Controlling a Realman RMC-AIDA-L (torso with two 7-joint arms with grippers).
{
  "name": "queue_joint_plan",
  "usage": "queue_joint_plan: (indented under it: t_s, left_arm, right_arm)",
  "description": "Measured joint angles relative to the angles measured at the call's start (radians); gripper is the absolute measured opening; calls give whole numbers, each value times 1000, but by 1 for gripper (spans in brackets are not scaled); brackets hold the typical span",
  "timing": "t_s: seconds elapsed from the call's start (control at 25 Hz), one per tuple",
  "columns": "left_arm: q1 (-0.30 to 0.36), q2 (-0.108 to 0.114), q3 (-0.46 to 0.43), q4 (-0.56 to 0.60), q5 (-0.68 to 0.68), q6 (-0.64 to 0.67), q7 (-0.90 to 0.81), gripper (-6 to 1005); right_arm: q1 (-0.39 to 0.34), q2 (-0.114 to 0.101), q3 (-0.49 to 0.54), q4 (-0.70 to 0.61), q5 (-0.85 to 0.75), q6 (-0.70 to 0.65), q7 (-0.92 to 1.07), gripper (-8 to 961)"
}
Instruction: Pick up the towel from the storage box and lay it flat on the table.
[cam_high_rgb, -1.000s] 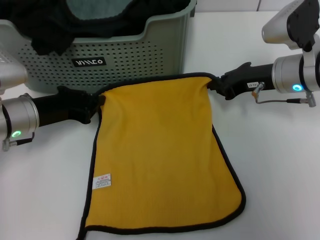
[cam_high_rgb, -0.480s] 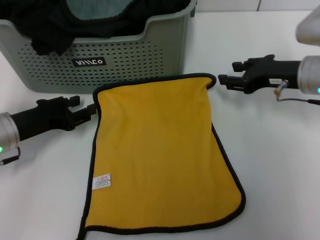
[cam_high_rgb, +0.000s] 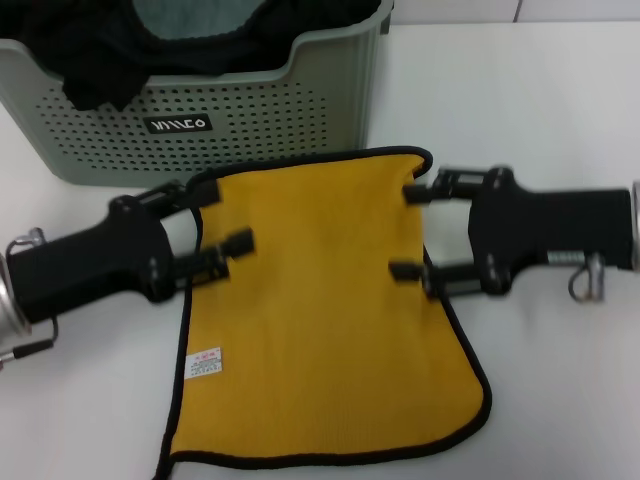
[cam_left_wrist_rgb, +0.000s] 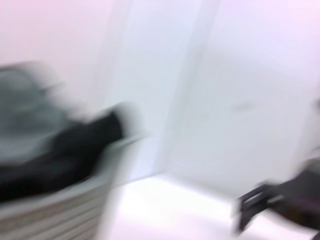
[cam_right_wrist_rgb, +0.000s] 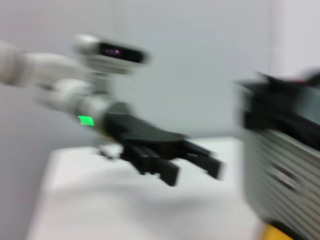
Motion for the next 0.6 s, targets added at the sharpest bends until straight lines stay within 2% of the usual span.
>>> queue_joint_plan:
  t_s: [0.04, 0.16, 0.24, 0.36, 0.6]
  left_arm:
    - [-1, 0, 0, 0, -1, 25, 9, 743]
    - [-2, 9, -1, -5, -30, 221, 107, 752]
    - [-6, 17, -2, -18, -39, 279, 142, 757]
    - [-28, 25, -2, -52, -38, 322, 159, 760]
    - [-33, 26, 4, -61, -35, 328, 160, 760]
  right_arm:
    - [-1, 0, 6, 1, 8, 50, -30, 694]
    - [-4, -1, 24, 13, 39, 195, -103, 770]
    - [-5, -1, 35, 30, 61, 258, -132, 795]
    - [-5, -1, 38, 54, 82, 301, -157, 794]
    - [-11, 1, 37, 58, 86, 310, -163, 791]
